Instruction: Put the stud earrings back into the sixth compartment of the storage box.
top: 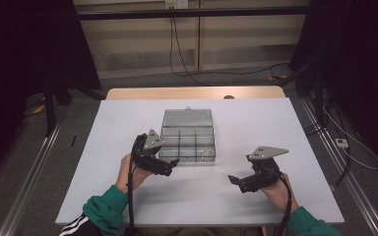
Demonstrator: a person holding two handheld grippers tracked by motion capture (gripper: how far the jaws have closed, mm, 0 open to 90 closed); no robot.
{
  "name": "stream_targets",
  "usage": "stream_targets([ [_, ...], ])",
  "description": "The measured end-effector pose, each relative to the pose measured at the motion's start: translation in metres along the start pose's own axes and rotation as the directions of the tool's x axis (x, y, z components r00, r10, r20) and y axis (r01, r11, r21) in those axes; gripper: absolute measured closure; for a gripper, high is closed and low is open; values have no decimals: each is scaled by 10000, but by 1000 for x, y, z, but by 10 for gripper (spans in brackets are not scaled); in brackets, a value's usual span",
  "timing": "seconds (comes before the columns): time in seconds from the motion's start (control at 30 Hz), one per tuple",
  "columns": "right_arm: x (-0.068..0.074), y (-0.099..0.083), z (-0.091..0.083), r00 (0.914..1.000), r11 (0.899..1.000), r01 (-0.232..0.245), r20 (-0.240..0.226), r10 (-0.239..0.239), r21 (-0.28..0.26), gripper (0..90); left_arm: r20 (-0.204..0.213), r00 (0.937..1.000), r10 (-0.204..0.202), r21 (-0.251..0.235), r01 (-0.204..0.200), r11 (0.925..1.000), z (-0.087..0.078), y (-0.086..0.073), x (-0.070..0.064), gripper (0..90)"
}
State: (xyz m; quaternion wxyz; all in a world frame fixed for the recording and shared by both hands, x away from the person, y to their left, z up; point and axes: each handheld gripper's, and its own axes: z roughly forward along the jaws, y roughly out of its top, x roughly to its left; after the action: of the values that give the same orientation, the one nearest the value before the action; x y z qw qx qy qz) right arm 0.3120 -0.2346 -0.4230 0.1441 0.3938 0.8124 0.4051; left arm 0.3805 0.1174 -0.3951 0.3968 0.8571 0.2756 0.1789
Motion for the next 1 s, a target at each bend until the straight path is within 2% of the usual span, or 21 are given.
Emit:
stream_targets([
  [0.27,-1,0,-1,10000,10000,-9,28,10,-31,0,-371,9985,-391,86,394,9992,-9,-10,16,1],
  [0.53,0,0,-1,10000,10000,0,28,0,-13,0,-786,9930,-878,241,900,9957,-15,-21,33,3],
  [0.63,0,0,-1,10000,10000,-4,2,4,-7,0,-796,9912,-1055,303,1082,9937,-16,-25,37,15],
  [1.0,0,-1,-3,10000,10000,-51,6,51,11,0,-775,9915,-1048,921,1118,9895,-10,-35,34,80],
])
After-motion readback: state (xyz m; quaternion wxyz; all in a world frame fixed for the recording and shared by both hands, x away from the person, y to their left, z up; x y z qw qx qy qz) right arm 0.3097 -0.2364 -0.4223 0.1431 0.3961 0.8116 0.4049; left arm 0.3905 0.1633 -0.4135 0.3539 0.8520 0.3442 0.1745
